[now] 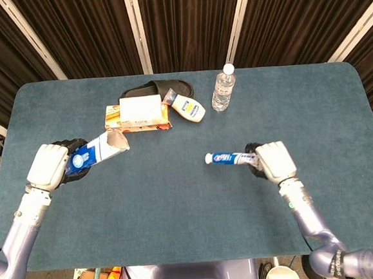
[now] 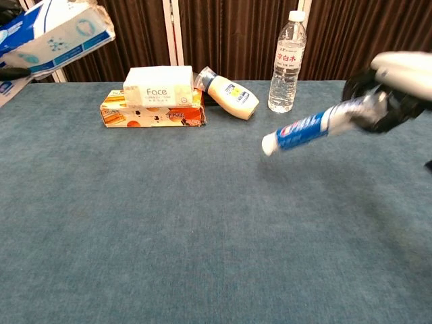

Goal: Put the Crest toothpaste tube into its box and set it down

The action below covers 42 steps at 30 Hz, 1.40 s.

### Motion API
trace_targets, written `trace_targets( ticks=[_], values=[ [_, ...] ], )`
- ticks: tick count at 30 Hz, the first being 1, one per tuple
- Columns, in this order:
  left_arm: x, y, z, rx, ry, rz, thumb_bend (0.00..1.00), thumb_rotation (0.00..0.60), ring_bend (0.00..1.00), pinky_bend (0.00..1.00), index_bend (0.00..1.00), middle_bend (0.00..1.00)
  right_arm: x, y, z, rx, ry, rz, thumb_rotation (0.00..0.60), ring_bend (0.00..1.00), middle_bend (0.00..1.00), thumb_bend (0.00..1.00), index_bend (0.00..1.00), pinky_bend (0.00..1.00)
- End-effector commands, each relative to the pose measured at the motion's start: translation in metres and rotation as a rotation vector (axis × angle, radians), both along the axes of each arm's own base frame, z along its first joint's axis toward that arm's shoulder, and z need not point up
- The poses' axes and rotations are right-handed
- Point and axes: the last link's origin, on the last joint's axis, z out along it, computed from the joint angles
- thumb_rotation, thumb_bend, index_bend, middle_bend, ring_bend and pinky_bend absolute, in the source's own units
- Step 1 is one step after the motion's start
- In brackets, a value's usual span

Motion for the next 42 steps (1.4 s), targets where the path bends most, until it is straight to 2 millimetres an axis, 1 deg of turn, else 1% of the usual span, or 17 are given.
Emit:
trace_targets(
  ticks=[1, 3, 5, 12, 18, 20, 25, 28, 33, 38, 42],
  values=[
    [0.005, 0.009, -0.005, -0.006, -0.022, -0.005, 0.39, 0.6, 0.52, 0.56, 0.44, 0.55, -0.003, -0.005, 0.03, -0.071, -0.019, 0.019, 0.6, 0.79, 0.87, 0.59, 1.0, 0.88],
    [0.01, 0.017, -0.01, -0.007, -0.029, -0.013, 0.39, 0.6, 0.52, 0.56, 0.44, 0.55, -0.006, -0.006, 0.052, -0.098, -0.04, 0.025, 0.6, 0.79, 0.87, 0.59, 1.0, 0.88],
    [0.012, 0.021, -0.014, -0.003, -0.03, -0.02, 0.39, 0.6, 0.52, 0.56, 0.44, 0.55, -0.008, -0.006, 0.065, -0.106, -0.053, 0.033, 0.6, 0.79, 0.87, 0.6, 1.0, 0.88],
    [0.021, 0.03, -0.03, -0.001, -0.033, -0.062, 0.39, 0.6, 0.52, 0.56, 0.44, 0.55, -0.007, -0.007, 0.099, -0.142, -0.054, 0.072, 0.6, 0.79, 0.87, 0.6, 1.0, 0.88],
    [0.03, 0.04, -0.048, -0.017, -0.022, -0.144, 0.39, 0.6, 0.52, 0.56, 0.44, 0.55, 0.002, -0.009, 0.13, -0.184, -0.051, 0.154, 0.6, 0.79, 0.87, 0.6, 1.0, 0.88],
    [0.033, 0.043, -0.052, -0.037, -0.011, -0.175, 0.39, 0.6, 0.52, 0.56, 0.44, 0.55, 0.006, -0.01, 0.141, -0.204, -0.037, 0.187, 0.6, 0.79, 0.87, 0.6, 1.0, 0.88],
    [0.043, 0.047, -0.06, -0.055, 0.02, -0.226, 0.39, 0.6, 0.52, 0.56, 0.44, 0.55, 0.013, -0.008, 0.162, -0.235, -0.025, 0.24, 0.6, 0.79, 0.87, 0.6, 1.0, 0.88],
    [0.049, 0.049, -0.066, -0.072, 0.034, -0.239, 0.39, 0.6, 0.52, 0.56, 0.44, 0.55, 0.016, -0.005, 0.171, -0.244, -0.021, 0.259, 0.6, 0.79, 0.87, 0.59, 1.0, 0.88],
    [0.057, 0.05, -0.074, -0.073, 0.061, -0.265, 0.39, 0.6, 0.52, 0.56, 0.44, 0.55, 0.021, 0.001, 0.178, -0.237, -0.039, 0.274, 0.6, 0.79, 0.87, 0.59, 1.0, 0.88],
    [0.065, 0.056, -0.073, -0.025, 0.061, -0.289, 0.39, 0.6, 0.52, 0.56, 0.44, 0.55, 0.026, 0.006, 0.183, -0.209, -0.064, 0.296, 0.6, 0.79, 0.87, 0.59, 1.0, 0.88],
    [0.07, 0.059, -0.074, 0.028, 0.005, -0.293, 0.39, 0.6, 0.52, 0.56, 0.44, 0.55, 0.031, 0.012, 0.184, -0.185, -0.073, 0.316, 0.6, 0.79, 0.87, 0.6, 1.0, 0.88]
  ],
)
